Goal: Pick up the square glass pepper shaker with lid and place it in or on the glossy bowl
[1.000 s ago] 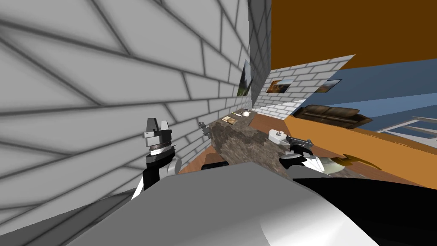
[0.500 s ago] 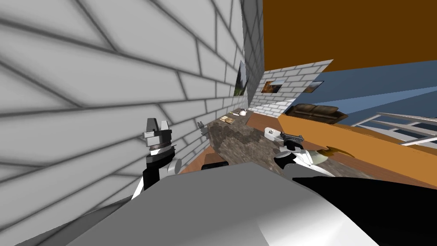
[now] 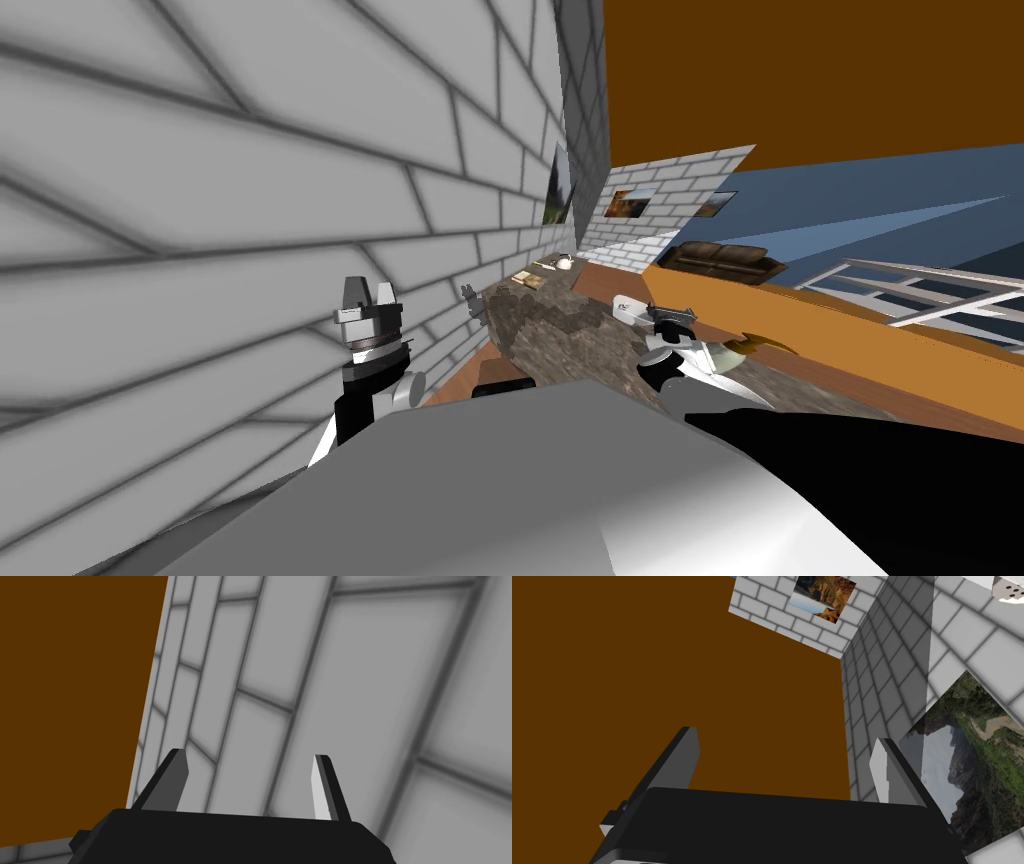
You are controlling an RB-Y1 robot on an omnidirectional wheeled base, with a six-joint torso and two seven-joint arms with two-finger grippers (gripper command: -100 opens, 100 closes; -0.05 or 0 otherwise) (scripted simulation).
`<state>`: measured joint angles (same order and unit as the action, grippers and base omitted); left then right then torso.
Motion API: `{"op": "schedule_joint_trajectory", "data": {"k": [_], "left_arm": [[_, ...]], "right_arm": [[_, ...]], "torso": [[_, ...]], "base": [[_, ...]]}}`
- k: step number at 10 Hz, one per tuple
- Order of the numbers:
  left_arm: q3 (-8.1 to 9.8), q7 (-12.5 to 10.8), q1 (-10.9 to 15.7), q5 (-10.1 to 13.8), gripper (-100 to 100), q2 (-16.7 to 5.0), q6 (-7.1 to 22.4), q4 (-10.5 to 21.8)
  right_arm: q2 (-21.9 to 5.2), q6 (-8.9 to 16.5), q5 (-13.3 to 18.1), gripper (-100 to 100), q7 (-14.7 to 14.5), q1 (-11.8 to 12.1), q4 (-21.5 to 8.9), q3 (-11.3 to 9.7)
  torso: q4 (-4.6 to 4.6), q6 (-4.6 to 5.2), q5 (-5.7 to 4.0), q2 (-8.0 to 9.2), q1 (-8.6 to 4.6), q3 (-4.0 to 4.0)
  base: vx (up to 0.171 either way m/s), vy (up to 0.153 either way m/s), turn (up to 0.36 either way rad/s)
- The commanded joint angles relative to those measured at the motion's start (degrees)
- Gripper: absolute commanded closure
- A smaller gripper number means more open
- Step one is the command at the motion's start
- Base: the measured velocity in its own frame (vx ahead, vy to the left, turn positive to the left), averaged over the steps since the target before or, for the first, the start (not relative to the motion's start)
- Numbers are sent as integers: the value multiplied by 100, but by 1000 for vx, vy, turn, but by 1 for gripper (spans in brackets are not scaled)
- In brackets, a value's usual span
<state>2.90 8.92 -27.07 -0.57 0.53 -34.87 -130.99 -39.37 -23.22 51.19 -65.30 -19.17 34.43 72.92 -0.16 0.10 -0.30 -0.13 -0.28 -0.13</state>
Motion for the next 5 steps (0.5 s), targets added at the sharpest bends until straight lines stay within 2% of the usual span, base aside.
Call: {"op": "schedule_joint_trajectory", "data": {"k": [1, 2, 3, 4, 5], "left_arm": [[0, 0, 0, 0, 0, 0, 0, 0], [0, 0, -1, 0, 0, 0, 0, 0], [0, 0, 0, 0, 0, 0, 0, 0], [0, 0, 0, 0, 0, 0, 0, 0], [0, 0, 0, 0, 0, 0, 0, 0]], "right_arm": [[123, 255, -286, -100, -180, -178, 164, -286], [123, 255, -424, -100, -180, -178, 164, -477], [228, 487, -597, -100, -345, -367, 291, -682], [228, 487, -802, -100, -401, -367, 281, -704], [228, 487, -849, -100, -401, -367, 291, -905]], "torso": [[0, 0, 0, 0, 0, 0], [0, 4, 2, 0, 4, 0], [0, 1, 1, -1, 4, -1], [-1, 0, 2, -5, 5, -3], [-1, 1, 2, -4, 6, -3]], "base": [[-3, 9, -203], [-3, 7, -168], [0, 7, -151], [5, 9, -92], [7, 11, -122]]}}
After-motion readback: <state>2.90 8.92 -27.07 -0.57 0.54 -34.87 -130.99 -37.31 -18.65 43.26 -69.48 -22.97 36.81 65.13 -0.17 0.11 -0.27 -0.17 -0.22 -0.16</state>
